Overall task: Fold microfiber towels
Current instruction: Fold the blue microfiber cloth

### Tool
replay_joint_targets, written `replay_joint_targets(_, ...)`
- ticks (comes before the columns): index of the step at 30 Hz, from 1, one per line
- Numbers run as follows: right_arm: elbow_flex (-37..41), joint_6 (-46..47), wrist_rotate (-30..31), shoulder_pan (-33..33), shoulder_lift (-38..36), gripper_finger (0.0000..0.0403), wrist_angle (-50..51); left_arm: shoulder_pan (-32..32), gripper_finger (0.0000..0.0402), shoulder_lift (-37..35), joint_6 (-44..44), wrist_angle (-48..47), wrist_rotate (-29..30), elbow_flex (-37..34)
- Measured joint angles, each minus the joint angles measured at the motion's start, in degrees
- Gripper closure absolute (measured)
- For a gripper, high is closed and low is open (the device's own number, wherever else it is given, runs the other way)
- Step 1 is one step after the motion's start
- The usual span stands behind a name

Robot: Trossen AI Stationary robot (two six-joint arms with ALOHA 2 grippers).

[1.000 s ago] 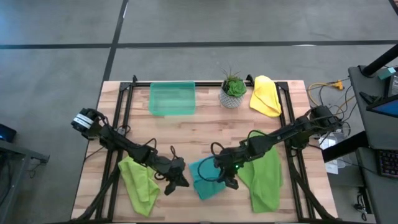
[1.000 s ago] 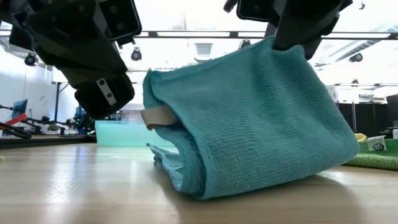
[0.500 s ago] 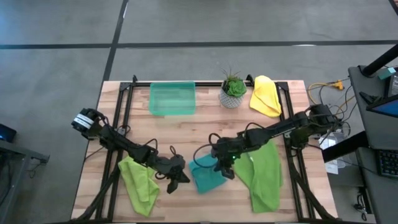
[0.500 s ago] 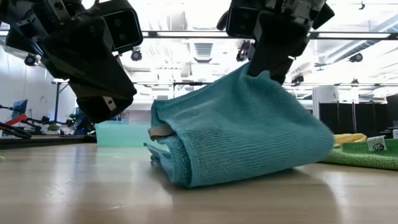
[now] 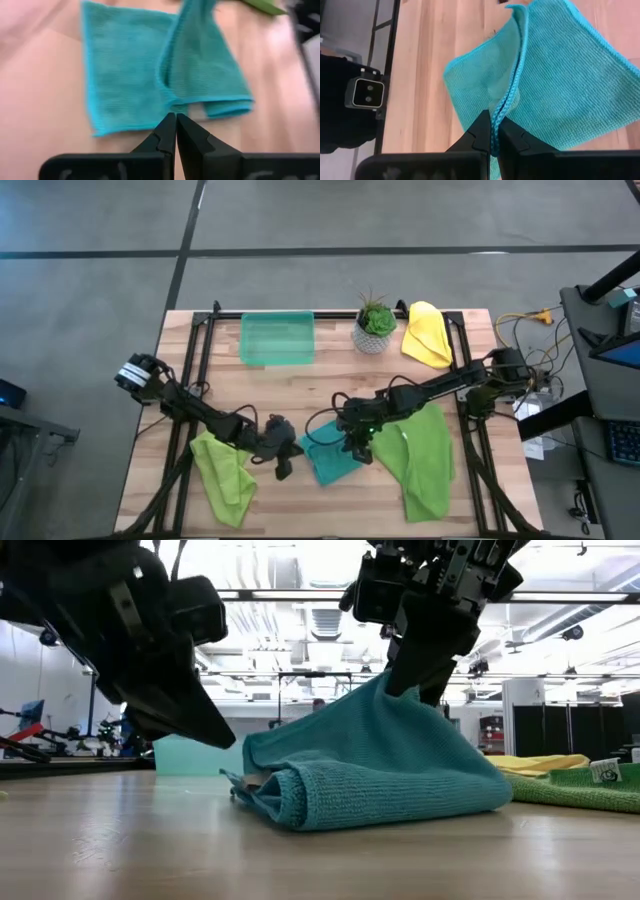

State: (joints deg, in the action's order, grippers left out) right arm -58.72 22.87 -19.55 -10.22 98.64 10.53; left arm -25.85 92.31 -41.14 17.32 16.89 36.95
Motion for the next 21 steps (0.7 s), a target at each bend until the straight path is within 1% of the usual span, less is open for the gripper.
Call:
replay_joint_targets(3,-0.09,0.0,-0.11,0.02,0.1,0.0394,-0.11,0.0,0.0401,0.26,0.06,-1.5,3.07,0.0)
replay_joint_targets(6,-0.09,-0.29,-0.13,0.11,0.12,0.0394,-0.18,0.17,0.0401,0.86,0.07,-2.04,4.43,-0.21)
replay_joint_targets(21,-0.09,-1.15,0.08,0.24,0.12,0.0394,-0.6,0.84,0.0401,5.67,-0.47,-1.45,4.56,-0.22)
